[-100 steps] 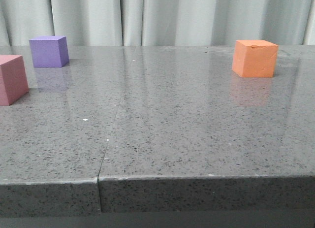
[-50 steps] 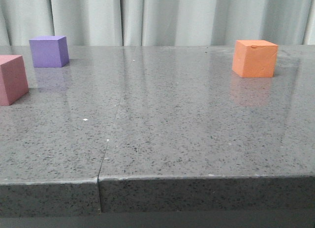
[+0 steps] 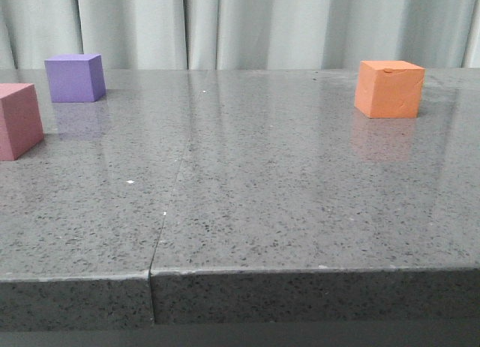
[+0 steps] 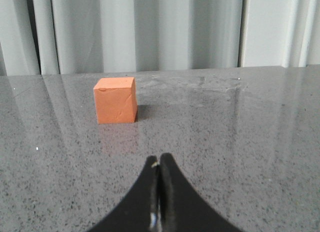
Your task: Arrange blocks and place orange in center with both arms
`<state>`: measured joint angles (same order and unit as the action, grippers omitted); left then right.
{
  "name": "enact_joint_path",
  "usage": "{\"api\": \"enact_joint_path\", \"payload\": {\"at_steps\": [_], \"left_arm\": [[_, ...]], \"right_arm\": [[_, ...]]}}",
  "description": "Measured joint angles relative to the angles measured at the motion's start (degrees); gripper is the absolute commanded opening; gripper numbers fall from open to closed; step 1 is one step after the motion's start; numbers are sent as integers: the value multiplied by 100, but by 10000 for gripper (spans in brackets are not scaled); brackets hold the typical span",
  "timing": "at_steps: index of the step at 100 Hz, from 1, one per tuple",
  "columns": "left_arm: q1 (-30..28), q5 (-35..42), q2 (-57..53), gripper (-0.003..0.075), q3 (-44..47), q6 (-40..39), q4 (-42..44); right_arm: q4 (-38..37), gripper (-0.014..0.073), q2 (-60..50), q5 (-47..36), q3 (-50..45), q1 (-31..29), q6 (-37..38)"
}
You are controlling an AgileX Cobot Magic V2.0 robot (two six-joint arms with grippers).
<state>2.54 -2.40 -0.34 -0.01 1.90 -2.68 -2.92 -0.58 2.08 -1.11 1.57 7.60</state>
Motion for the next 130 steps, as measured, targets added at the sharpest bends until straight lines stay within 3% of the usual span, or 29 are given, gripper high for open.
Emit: {"api": "enact_joint_path", "payload": {"at_steps": [55, 96, 106, 113, 120, 130], "left_arm": [[0, 0, 0, -20, 0, 0, 0], [0, 0, 0, -20, 0, 0, 0], [0, 0, 0, -20, 0, 0, 0], [0, 0, 0, -20, 0, 0, 0], [0, 0, 0, -20, 0, 0, 0], [0, 0, 0, -20, 0, 0, 0]], "right_arm": [[0, -69, 1923, 1139, 2262, 0, 0], [202, -59, 4097, 2732, 4197, 0, 0], [292, 19, 4599, 3015, 4610, 40, 0], [352, 119, 4950, 3113, 4844, 96, 0], [390, 255, 5281, 3159, 5034, 131, -9], [428, 522, 5683, 3171, 5268, 197, -10]]}}
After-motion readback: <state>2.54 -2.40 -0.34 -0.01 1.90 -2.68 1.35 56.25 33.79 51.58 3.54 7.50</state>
